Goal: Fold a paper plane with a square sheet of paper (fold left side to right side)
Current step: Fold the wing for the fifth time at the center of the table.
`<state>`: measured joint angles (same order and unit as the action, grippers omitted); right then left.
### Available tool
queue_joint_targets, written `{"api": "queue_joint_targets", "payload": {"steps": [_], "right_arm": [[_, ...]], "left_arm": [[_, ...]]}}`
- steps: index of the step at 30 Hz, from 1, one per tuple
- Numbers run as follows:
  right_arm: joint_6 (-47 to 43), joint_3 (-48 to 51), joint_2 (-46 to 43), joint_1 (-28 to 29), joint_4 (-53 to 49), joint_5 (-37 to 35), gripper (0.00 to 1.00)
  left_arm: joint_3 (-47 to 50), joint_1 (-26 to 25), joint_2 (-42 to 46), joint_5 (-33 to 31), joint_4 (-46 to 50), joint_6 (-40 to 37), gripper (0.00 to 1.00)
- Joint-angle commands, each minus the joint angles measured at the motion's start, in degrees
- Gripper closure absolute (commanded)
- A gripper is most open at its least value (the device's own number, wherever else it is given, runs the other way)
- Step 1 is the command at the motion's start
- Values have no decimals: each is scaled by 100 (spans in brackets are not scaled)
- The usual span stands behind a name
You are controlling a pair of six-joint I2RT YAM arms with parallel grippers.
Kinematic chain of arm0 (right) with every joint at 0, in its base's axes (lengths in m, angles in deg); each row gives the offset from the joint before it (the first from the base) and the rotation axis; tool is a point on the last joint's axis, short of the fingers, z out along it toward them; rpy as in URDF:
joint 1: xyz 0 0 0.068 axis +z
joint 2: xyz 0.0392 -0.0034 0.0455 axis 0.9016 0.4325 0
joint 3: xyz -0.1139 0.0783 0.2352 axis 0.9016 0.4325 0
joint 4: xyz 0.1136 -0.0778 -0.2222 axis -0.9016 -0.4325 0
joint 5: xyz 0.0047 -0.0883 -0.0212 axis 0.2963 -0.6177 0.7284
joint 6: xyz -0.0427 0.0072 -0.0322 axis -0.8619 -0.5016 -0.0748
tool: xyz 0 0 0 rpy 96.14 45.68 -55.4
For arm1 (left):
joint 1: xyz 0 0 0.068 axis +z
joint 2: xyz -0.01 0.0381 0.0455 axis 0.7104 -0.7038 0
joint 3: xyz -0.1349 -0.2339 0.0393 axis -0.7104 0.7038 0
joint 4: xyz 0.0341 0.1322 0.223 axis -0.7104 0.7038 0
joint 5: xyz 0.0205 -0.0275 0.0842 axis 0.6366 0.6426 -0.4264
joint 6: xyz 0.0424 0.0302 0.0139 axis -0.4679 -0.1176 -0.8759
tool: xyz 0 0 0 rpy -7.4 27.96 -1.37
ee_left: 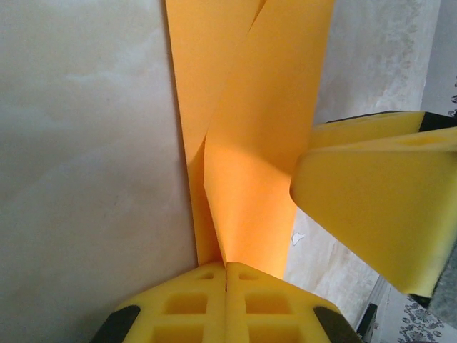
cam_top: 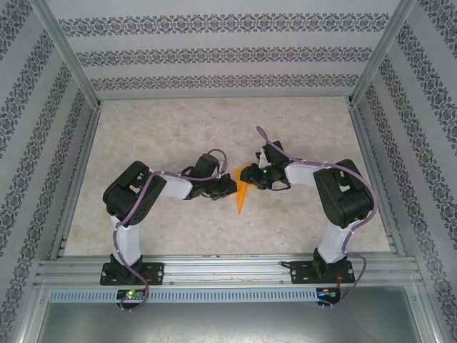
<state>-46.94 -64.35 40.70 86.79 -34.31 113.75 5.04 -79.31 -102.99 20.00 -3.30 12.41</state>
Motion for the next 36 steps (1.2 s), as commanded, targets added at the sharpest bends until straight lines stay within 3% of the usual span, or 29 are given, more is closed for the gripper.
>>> {"api": "queue_joint_targets", "payload": {"steps": [1, 36], "right_arm": [[-101, 39, 13, 88, -308, -163, 57], [-107, 190, -620, -163, -381, -124, 58]], "left_arm": [[-23, 121, -293, -625, 648, -231, 100], [-258, 152, -526, -844, 1284, -183, 100]]}}
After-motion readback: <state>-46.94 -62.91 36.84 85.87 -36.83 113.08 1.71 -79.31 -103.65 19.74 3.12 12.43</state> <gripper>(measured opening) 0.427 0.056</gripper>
